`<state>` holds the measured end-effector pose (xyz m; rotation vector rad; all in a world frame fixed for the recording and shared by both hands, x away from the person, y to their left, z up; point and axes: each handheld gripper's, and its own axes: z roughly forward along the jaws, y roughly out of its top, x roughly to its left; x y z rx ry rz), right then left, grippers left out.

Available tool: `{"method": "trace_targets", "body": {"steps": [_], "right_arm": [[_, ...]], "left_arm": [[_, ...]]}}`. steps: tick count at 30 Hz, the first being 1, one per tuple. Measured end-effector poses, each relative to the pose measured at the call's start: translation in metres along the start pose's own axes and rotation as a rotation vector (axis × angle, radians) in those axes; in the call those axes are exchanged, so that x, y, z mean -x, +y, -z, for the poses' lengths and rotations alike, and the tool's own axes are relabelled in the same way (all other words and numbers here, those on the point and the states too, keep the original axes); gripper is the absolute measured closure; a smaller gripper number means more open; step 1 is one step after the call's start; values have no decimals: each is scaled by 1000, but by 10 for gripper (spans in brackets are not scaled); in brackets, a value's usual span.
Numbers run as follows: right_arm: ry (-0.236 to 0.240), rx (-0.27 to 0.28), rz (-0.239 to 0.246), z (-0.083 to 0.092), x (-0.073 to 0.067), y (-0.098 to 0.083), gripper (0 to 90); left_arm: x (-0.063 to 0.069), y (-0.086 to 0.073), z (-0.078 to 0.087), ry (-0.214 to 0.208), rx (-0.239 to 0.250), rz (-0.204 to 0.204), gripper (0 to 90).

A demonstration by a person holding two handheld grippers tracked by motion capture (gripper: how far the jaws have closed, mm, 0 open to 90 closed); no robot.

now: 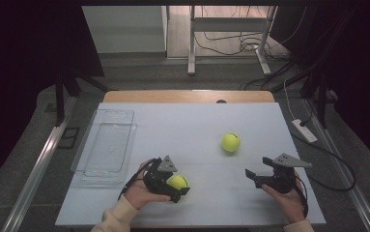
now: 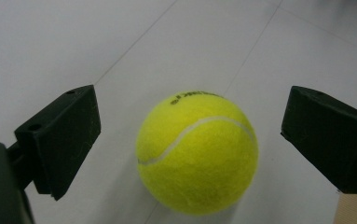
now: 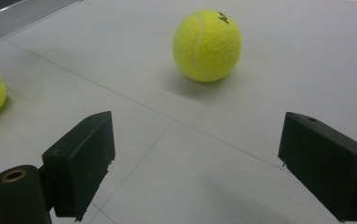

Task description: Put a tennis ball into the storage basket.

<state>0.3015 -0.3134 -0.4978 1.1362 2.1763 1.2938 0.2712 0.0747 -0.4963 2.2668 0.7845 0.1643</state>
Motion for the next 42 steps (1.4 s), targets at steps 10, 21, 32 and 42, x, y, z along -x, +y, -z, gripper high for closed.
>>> {"method": "trace_targets", "body": {"steps": [10,21,32,42], "right_arm": [[1,-1,5,0,0,0,106],[-3,-3,6,0,0,0,106],[-8,-1,3,0,1,0,107],[-10,-3,7,0,0,0,107]], "left_arm": [[0,-5,-12,2,-39,19,68],[0,-7,-16,-27,-52,23,257],[-4,-8,-12,-8,-38,37,271],[-7,-7,-2,12,23,46,272]]}}
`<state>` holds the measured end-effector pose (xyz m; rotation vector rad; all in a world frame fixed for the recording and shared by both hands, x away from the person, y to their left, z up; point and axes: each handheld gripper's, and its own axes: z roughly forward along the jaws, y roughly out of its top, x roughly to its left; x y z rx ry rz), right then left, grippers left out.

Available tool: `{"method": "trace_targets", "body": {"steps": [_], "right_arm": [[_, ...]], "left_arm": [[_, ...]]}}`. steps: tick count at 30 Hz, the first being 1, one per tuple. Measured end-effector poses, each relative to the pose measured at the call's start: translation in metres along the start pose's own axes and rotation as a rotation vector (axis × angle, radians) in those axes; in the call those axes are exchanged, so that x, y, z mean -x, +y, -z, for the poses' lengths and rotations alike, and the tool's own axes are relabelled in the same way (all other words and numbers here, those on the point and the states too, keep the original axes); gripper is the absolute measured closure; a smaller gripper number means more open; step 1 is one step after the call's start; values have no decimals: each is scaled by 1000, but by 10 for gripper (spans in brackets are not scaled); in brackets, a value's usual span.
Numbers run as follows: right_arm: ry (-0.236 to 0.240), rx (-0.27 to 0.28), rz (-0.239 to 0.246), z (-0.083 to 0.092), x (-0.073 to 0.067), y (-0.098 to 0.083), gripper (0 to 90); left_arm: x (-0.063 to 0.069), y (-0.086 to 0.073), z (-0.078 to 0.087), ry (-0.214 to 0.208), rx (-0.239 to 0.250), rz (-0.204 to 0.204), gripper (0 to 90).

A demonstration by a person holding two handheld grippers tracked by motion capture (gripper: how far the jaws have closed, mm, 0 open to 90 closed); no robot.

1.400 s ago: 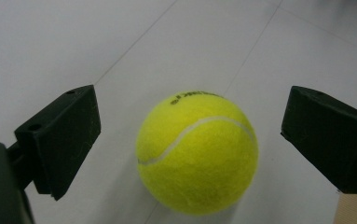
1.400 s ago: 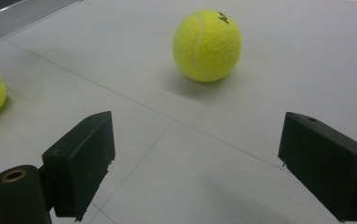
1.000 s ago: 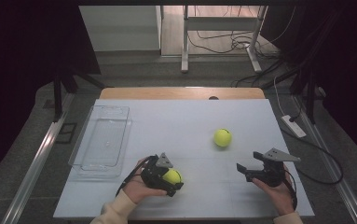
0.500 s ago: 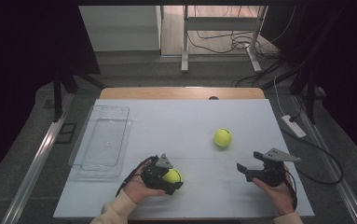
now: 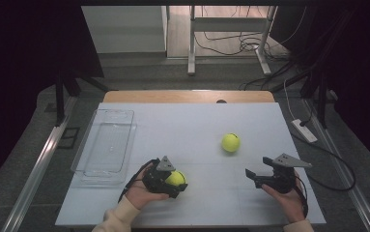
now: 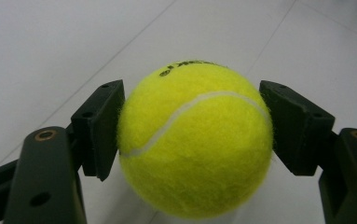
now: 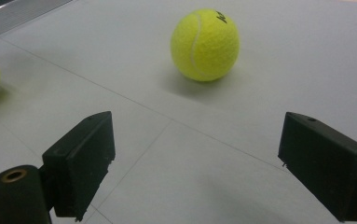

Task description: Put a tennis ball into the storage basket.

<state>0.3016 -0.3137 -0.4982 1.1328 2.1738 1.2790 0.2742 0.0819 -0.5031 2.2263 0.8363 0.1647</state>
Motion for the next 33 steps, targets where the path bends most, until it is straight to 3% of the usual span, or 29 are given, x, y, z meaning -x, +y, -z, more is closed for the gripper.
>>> {"method": "trace_targets", "body": {"steps": [13,28,33], "right_arm": [[7,-5,-8,-3,2,-2,106],[23,6,-20,-4,5,-3,108],[28,10,-28,-4,6,-3,108]], "left_arm": [[-9,3,18,-6,111,38,272],[-20,2,27,-3,165,84,272],[-26,3,36,22,197,109,272]]}}
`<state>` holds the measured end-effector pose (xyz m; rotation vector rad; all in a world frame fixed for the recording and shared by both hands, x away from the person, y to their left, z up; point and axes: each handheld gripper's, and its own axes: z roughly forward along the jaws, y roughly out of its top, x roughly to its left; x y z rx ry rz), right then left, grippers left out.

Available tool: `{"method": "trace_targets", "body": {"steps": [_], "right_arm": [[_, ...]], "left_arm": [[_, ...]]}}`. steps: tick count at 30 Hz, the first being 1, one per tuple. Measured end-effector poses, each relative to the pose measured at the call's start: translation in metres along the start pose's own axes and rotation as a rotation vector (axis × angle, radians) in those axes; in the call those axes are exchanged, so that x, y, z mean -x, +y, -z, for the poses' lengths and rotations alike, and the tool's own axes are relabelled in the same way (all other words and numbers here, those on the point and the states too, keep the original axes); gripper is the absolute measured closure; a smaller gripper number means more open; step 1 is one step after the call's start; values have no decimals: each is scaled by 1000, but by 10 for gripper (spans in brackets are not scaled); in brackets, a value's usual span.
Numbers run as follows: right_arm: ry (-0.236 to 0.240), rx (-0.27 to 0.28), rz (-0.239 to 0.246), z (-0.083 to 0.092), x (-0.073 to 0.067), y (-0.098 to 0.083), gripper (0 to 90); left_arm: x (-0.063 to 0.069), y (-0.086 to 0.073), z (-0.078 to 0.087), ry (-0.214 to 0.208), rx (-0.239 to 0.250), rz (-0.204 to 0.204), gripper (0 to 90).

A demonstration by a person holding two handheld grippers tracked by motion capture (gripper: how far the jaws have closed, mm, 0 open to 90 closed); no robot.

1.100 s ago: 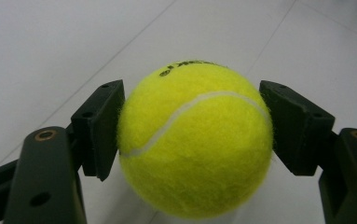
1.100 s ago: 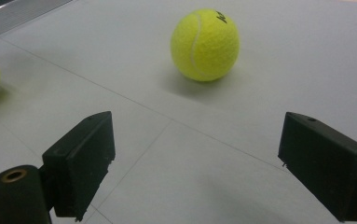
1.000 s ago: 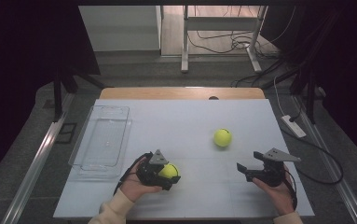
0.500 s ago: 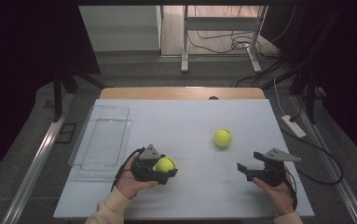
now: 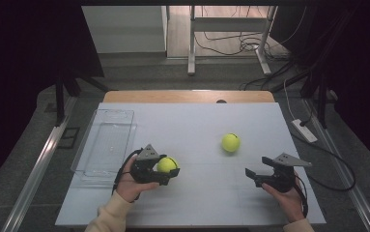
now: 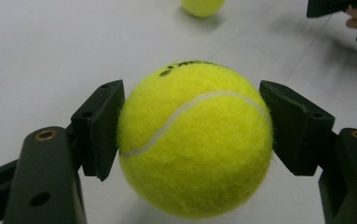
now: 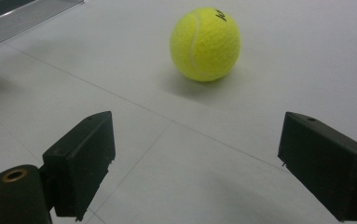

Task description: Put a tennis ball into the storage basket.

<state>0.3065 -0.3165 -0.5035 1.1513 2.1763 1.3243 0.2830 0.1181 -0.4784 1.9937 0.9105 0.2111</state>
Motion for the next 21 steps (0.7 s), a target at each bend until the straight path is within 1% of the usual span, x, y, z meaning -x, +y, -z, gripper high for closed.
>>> {"method": "trace_targets", "body": {"steps": [2,5,6,9,15,18,21], "right_arm": [[3,0,2,0,0,0,108],[5,5,-3,1,-2,0,108],[4,6,-2,1,-2,0,109],[4,7,-1,1,-2,0,109],[11,5,6,2,-3,-1,108],[15,7,7,2,-3,-1,108],[7,5,7,2,-3,-1,108]], "left_arm": [[-2,2,4,13,12,2,272],[-3,3,9,20,27,6,271],[-4,4,13,33,36,8,271],[-5,7,18,51,45,12,271],[-10,12,24,63,65,22,271],[-12,13,25,69,68,19,271],[-14,14,28,79,71,17,271]]}}
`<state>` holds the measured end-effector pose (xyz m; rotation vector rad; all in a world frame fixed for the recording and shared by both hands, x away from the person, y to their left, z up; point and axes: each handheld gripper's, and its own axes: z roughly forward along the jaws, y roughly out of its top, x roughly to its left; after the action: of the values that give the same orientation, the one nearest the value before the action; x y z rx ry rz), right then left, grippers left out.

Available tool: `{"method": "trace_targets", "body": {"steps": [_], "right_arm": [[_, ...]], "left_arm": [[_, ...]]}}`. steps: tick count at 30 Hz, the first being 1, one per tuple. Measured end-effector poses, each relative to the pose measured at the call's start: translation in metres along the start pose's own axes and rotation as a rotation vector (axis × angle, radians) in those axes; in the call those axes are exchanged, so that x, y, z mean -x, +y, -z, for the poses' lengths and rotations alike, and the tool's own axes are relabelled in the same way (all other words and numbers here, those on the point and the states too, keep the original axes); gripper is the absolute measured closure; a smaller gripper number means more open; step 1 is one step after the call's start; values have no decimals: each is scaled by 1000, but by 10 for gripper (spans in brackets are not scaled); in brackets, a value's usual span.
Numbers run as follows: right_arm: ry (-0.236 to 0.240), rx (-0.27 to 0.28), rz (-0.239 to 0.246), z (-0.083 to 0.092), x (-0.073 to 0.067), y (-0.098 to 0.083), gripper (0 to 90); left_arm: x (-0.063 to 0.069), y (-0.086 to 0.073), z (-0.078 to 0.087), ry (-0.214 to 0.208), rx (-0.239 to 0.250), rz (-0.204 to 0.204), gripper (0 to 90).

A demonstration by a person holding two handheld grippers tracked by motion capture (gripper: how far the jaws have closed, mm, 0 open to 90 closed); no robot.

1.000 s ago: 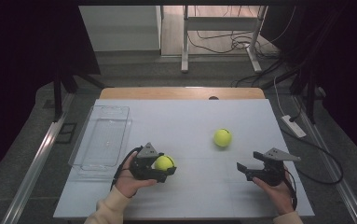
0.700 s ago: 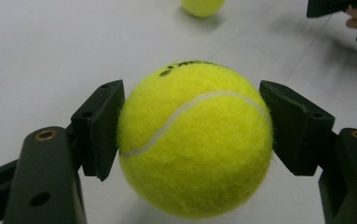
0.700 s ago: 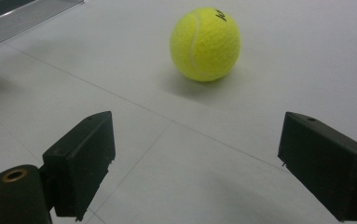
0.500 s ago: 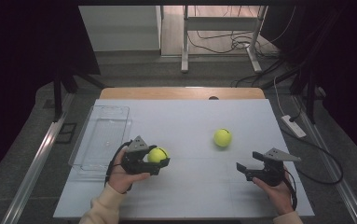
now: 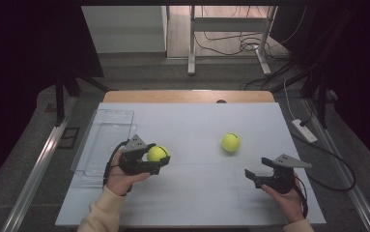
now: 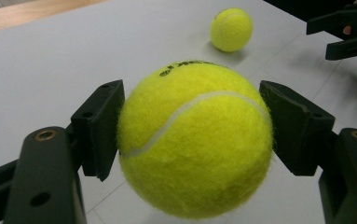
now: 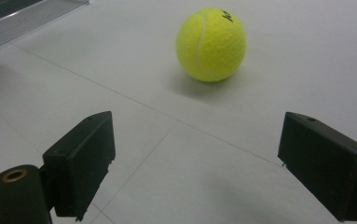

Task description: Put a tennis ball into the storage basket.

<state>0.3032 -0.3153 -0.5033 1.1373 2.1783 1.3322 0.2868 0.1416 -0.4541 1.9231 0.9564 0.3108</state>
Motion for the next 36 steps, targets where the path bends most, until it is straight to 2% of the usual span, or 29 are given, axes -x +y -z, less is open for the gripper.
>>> {"method": "trace_targets", "body": {"steps": [19,36], "right_arm": [[-5,2,-3,0,-1,0,111],[-13,0,-10,-3,0,0,112]], "left_arm": [[-5,5,27,72,68,22,271],[-21,9,32,96,91,41,271]]}}
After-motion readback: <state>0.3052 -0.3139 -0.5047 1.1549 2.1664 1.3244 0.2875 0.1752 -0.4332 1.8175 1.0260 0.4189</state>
